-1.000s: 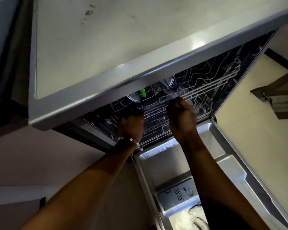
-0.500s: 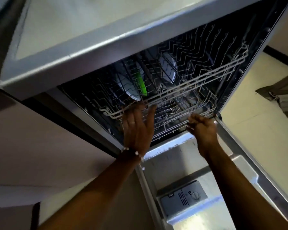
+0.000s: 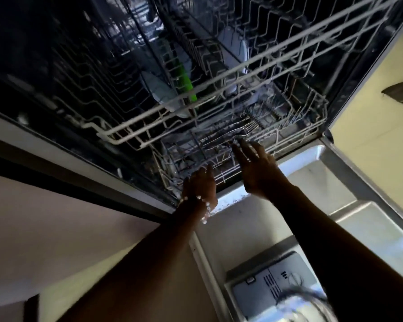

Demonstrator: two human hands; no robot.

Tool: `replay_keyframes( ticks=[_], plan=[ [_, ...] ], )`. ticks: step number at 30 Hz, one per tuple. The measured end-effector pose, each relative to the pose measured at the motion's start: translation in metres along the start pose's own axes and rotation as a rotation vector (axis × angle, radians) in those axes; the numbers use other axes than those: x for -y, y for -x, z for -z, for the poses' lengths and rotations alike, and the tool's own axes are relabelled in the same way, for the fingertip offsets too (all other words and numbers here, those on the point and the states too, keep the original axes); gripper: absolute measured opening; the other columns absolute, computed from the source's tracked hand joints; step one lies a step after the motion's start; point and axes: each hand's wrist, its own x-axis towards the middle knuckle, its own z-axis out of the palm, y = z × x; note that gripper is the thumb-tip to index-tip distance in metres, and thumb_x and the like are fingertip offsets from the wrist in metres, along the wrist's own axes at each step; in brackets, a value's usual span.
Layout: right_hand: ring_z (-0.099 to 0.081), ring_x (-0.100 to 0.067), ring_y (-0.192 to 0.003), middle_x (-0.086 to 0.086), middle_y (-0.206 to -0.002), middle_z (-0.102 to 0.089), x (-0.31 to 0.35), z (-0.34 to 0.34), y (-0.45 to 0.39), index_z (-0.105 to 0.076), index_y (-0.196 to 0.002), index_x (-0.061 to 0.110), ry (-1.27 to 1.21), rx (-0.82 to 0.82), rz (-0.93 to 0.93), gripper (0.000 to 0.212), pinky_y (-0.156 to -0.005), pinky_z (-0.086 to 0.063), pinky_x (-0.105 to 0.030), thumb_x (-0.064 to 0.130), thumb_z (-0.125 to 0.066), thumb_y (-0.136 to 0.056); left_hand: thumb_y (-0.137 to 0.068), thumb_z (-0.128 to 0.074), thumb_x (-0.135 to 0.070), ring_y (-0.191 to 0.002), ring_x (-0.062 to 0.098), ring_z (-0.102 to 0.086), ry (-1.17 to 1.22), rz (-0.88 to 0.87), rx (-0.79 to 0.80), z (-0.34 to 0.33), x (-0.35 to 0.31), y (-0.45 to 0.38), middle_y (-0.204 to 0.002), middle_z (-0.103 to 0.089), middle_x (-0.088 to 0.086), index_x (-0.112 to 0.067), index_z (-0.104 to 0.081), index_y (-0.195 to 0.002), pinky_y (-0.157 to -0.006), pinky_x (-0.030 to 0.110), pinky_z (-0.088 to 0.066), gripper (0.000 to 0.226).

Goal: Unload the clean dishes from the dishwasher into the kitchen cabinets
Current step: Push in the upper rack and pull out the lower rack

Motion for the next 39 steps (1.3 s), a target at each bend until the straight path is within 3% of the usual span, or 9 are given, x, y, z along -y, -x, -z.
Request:
replay_keyframes(
  ticks=[10, 15, 21, 25, 28, 30, 32, 36, 39],
  plan=[
    [-0.005, -0.039, -0.145, -0.008, -0.158, -0.016, 0.016, 0.010, -0.002, -0.014, -0.151, 0.015, 0.058, 0.003, -0.069, 0.061, -0.112, -0.020, -0.057, 0.023, -0.041, -0.097, -0.085, -0.059, -0.019, -0.125, 0.035, -0.043, 0.030, 0.067, 0.025, 0.002, -0.007, 0.005, -0.142, -0.031, 0.017, -0.009, -0.030, -0.140, -0.098, 0.041, -0.042, 0.064],
    [-0.007, -0.036, -0.145, -0.011, -0.154, -0.024, 0.010, 0.009, 0.034, -0.021, -0.149, 0.009, 0.057, 0.049, -0.070, 0.056, -0.113, -0.016, -0.056, 0.018, -0.038, -0.096, -0.091, -0.051, -0.019, -0.130, 0.036, -0.039, 0.211, 0.120, 0.142, -0.006, -0.024, 0.030, -0.145, -0.031, 0.017, -0.007, -0.030, -0.138, -0.105, 0.044, -0.039, 0.053],
    [-0.036, -0.031, -0.131, -0.017, -0.136, -0.046, 0.003, -0.004, 0.091, -0.039, -0.137, 0.003, 0.010, 0.076, -0.117, 0.042, -0.110, -0.027, -0.053, 0.018, -0.031, -0.098, -0.088, -0.053, -0.013, -0.136, 0.034, -0.029, 0.147, -0.018, 0.244, -0.025, -0.050, 0.092, -0.147, -0.027, 0.015, -0.013, -0.014, -0.147, -0.107, 0.044, -0.035, 0.071],
    [-0.048, -0.036, -0.116, -0.023, -0.118, -0.056, -0.004, -0.020, 0.136, -0.053, -0.117, -0.005, -0.062, 0.048, -0.127, 0.031, -0.098, -0.041, -0.045, 0.008, -0.037, -0.095, -0.089, -0.053, -0.010, -0.137, 0.038, -0.025, 0.130, -0.061, 0.309, -0.038, -0.074, 0.139, -0.151, -0.019, 0.018, -0.014, -0.007, -0.150, -0.107, 0.047, -0.036, 0.076],
    [-0.060, -0.038, -0.073, -0.024, -0.075, -0.061, -0.011, -0.037, 0.176, -0.063, -0.081, -0.007, -0.005, 0.013, -0.125, 0.013, -0.063, -0.054, -0.040, -0.003, -0.070, -0.070, -0.091, -0.051, -0.012, -0.133, 0.037, -0.032, 0.069, -0.139, 0.319, -0.046, -0.091, 0.173, -0.147, -0.025, 0.019, -0.014, -0.006, -0.150, -0.103, 0.045, -0.039, 0.074],
    [-0.058, -0.035, -0.058, -0.020, -0.062, -0.058, -0.018, -0.048, 0.201, -0.061, -0.068, -0.004, -0.024, -0.007, -0.125, 0.025, -0.051, -0.052, -0.034, -0.005, -0.081, -0.053, -0.092, -0.049, -0.011, -0.132, 0.037, -0.034, 0.025, -0.180, 0.330, -0.053, -0.104, 0.194, -0.147, -0.027, 0.020, -0.012, -0.005, -0.150, -0.103, 0.044, -0.038, 0.073],
    [-0.061, -0.037, -0.064, -0.021, -0.067, -0.059, -0.019, -0.047, 0.229, -0.063, -0.074, -0.006, -0.008, -0.023, -0.127, 0.029, -0.055, -0.053, -0.033, -0.005, -0.082, -0.052, -0.094, -0.048, -0.012, -0.138, 0.037, -0.027, 0.010, -0.195, 0.384, -0.060, -0.119, 0.216, -0.152, -0.019, 0.021, -0.012, 0.000, -0.151, -0.110, 0.044, -0.032, 0.075],
    [-0.052, -0.035, -0.106, -0.022, -0.107, -0.058, -0.028, -0.050, 0.279, -0.057, -0.110, -0.004, -0.032, 0.045, -0.167, 0.026, -0.086, -0.047, -0.034, 0.001, -0.060, -0.084, -0.097, -0.043, -0.013, -0.141, 0.037, -0.022, 0.055, -0.185, 0.522, -0.075, -0.146, 0.254, -0.156, -0.012, 0.019, -0.018, 0.005, -0.151, -0.112, 0.046, -0.030, 0.073],
    [-0.033, -0.034, -0.130, -0.021, -0.132, -0.043, -0.033, -0.057, 0.314, -0.040, -0.131, -0.003, -0.056, 0.247, -0.236, 0.037, -0.105, -0.033, -0.037, -0.001, -0.038, -0.094, -0.097, -0.040, -0.008, -0.141, 0.035, -0.023, 0.057, -0.224, 0.565, -0.078, -0.161, 0.282, -0.157, -0.012, 0.016, -0.019, 0.006, -0.151, -0.112, 0.045, -0.030, 0.072]
  ],
)
